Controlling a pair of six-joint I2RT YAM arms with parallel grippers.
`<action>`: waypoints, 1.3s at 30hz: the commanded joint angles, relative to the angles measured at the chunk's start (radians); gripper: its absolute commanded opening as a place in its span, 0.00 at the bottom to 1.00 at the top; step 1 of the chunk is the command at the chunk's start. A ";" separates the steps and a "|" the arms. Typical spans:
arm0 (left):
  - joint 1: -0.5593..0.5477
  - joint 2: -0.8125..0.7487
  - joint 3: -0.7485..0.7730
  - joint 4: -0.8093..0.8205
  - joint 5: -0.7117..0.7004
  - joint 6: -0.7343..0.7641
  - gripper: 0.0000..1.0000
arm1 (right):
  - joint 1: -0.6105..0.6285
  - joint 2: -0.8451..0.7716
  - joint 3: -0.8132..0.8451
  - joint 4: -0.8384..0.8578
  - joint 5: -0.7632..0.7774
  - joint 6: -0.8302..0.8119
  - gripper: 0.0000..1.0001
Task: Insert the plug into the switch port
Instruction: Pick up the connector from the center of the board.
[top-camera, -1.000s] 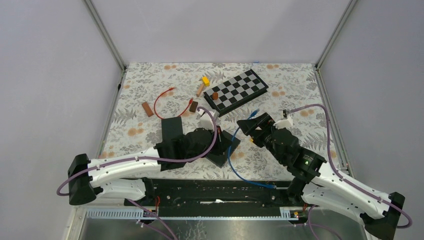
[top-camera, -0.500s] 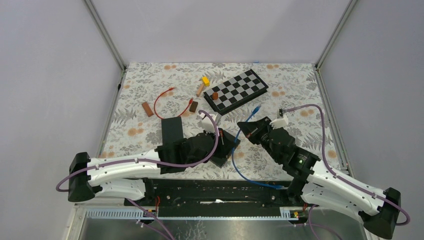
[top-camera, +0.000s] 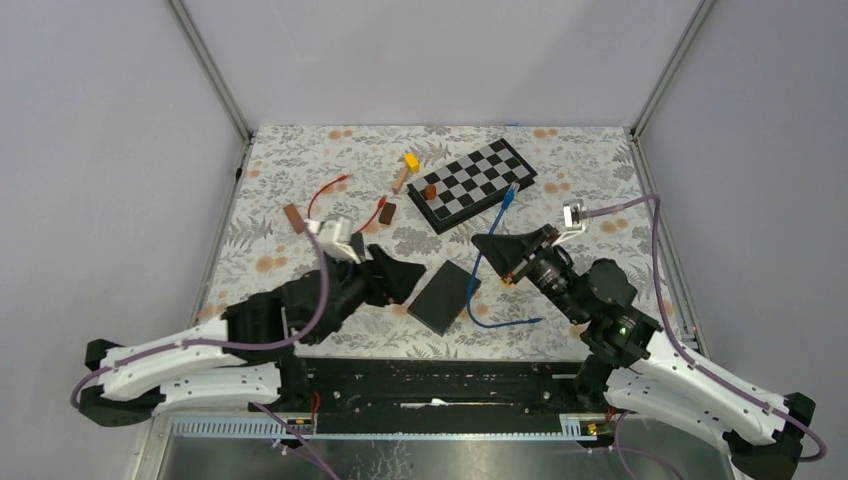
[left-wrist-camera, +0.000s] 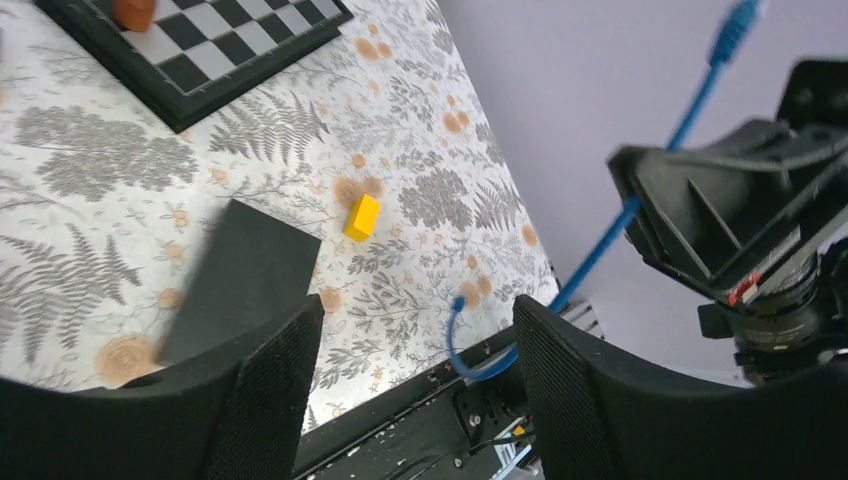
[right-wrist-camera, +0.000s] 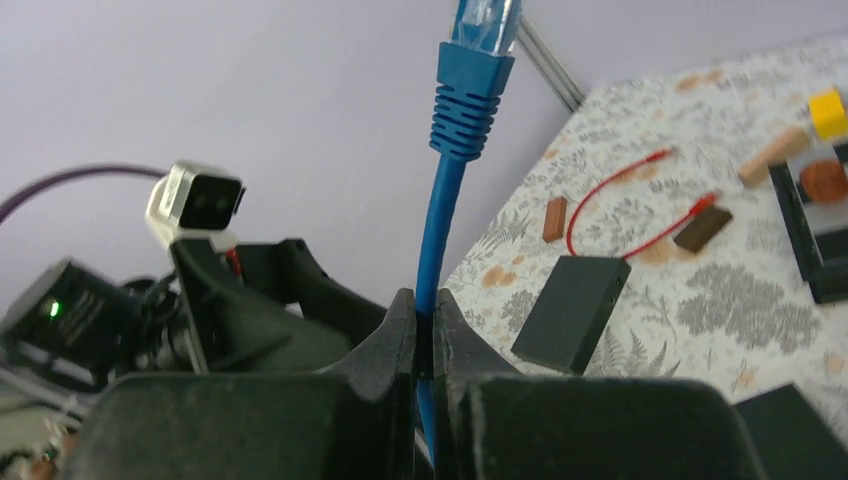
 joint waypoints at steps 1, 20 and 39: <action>-0.003 -0.085 0.037 -0.171 -0.148 -0.019 0.74 | 0.005 -0.055 -0.040 0.168 -0.223 -0.329 0.00; -0.003 -0.235 0.024 0.274 0.086 0.447 0.99 | 0.005 -0.299 -0.041 -0.060 -0.552 -0.768 0.00; -0.003 -0.018 0.189 0.155 0.446 0.727 0.98 | 0.004 -0.257 0.024 -0.236 -0.460 -0.722 0.00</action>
